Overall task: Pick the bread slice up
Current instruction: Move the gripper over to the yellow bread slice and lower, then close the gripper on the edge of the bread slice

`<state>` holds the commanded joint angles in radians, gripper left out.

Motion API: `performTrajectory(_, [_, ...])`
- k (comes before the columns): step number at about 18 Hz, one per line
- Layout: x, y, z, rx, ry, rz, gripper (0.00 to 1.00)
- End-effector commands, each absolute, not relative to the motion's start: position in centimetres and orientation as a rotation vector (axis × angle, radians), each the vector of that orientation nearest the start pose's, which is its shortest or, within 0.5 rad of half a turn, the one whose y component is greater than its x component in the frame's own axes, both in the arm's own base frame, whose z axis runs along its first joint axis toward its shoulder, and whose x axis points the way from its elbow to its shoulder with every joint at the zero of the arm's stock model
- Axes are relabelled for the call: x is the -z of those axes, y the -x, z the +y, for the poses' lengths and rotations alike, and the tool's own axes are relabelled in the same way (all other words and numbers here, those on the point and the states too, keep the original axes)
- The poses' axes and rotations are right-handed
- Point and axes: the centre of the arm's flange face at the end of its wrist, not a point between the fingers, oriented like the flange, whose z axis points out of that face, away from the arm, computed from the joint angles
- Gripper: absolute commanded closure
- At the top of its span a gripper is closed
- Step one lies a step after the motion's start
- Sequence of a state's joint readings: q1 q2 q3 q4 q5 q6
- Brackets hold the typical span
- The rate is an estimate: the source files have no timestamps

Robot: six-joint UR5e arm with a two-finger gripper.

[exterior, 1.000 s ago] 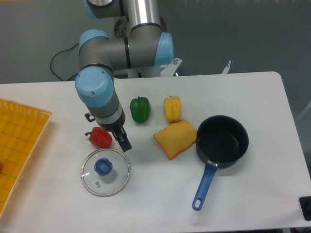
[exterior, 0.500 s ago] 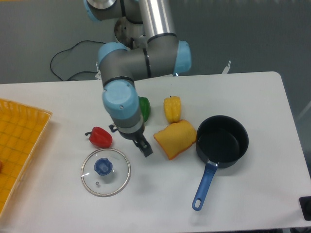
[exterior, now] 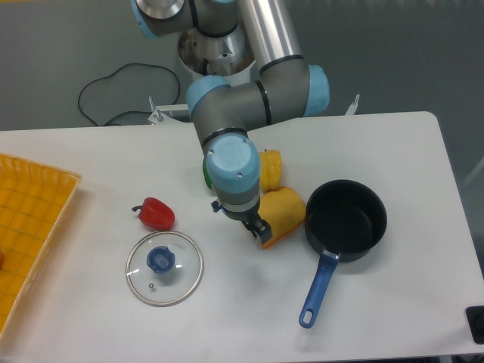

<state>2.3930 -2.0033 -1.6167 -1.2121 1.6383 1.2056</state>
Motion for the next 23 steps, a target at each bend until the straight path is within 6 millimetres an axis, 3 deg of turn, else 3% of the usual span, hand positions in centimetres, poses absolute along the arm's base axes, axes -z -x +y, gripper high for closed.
performTrajectory(8, [-24.5, 37.8, 49.5, 0.098, 3.194, 0.663, 0.00])
performTrajectory(19, [-22.8, 37.4, 48.5, 0.127, 3.205, 0.651, 0.00])
performTrajectory(23, [-22.4, 37.8, 48.8, 0.067, 3.188, 0.648, 0.00])
